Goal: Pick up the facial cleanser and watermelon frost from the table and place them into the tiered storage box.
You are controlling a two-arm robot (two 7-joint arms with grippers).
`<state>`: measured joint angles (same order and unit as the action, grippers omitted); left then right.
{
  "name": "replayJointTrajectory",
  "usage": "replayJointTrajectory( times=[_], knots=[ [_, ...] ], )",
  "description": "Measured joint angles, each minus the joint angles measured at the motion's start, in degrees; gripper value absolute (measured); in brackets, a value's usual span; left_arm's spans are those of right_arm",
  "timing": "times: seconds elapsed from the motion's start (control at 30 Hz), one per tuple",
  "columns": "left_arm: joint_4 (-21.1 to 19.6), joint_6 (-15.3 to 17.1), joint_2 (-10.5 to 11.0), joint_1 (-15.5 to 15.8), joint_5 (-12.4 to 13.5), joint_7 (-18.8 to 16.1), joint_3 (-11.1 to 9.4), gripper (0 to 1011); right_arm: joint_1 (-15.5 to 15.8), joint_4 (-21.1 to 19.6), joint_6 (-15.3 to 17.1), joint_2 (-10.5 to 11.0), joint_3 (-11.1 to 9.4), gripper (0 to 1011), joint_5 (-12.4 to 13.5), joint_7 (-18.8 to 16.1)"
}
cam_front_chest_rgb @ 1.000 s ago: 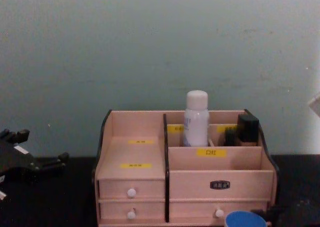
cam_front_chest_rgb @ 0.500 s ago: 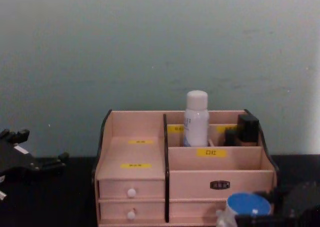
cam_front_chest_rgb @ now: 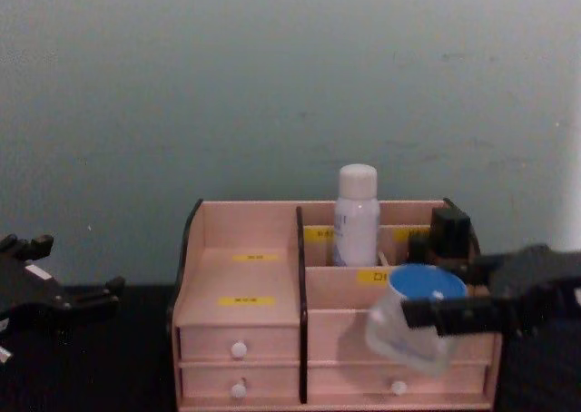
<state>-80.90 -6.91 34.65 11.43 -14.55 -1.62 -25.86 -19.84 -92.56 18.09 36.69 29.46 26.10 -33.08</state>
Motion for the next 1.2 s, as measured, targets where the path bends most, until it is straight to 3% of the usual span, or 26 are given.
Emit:
replayJointTrajectory(
  times=[0.2,0.7,1.2],
  knots=[
    [0.0,0.0,0.0,0.0,0.0,0.0,0.0,1001,-3.84,2.79,-0.05,-2.31,1.63,712,-0.74,-0.4],
    [0.0,0.0,0.0,0.0,0.0,0.0,0.0,1001,-15.63,14.12,-2.13,-11.34,6.25,712,-2.63,-2.35],
    [0.0,0.0,0.0,0.0,0.0,0.0,0.0,1001,-23.08,25.71,-4.15,-19.24,9.24,712,-2.93,-4.3]
  ],
)
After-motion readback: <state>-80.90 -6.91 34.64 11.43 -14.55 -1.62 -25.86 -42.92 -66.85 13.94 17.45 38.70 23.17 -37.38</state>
